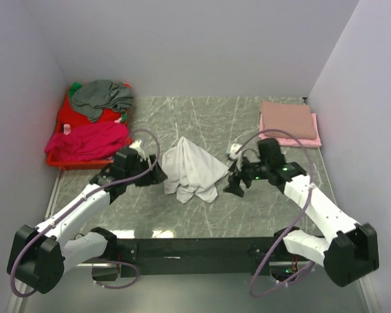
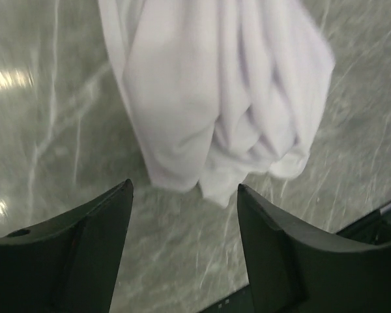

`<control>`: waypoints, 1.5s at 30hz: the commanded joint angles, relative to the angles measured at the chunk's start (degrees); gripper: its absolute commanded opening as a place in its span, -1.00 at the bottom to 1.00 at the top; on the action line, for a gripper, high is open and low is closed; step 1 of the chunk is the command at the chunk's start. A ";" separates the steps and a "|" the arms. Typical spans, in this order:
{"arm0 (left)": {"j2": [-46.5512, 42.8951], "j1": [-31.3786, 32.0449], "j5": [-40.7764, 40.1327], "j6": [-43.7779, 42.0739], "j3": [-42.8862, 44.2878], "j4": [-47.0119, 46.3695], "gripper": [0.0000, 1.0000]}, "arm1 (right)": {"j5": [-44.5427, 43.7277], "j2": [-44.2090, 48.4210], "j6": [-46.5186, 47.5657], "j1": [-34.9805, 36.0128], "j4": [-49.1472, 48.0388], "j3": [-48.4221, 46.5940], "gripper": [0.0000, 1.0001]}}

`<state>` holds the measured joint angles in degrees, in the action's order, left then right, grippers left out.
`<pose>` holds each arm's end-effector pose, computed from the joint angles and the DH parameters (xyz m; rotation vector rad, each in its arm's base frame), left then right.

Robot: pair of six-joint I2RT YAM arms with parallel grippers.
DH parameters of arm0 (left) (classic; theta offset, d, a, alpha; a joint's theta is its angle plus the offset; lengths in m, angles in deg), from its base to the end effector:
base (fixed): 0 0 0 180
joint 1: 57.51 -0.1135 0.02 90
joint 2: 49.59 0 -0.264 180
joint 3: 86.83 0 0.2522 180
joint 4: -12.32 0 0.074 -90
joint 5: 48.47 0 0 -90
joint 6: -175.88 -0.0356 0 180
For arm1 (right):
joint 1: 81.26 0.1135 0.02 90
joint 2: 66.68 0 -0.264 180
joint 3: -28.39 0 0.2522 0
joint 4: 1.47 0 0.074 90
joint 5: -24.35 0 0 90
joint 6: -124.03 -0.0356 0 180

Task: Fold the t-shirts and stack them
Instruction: Move the tshirt to the center of the board

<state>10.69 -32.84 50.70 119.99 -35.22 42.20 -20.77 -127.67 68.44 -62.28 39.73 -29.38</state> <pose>0.2010 -0.0986 0.2367 -0.1022 2.3350 -0.7154 0.1948 0.0936 0.2608 -1.3014 1.7562 0.7599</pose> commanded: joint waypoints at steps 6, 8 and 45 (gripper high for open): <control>-1.13 0.56 5.86 6.67 -7.52 -5.13 0.31 | -19.90 -11.86 3.91 20.45 -5.81 0.51 0.67; 1.24 1.26 6.21 6.32 -7.17 -5.74 0.31 | -23.68 -15.36 3.38 22.49 -7.39 -0.37 0.61; -22.65 5.22 -12.42 -6.77 27.60 8.66 -0.99 | -28.27 8.87 6.11 8.44 18.96 -44.29 -1.00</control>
<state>-11.83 -27.79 40.14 116.69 -13.30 47.46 -45.71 -120.17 77.60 -53.17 56.39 -68.83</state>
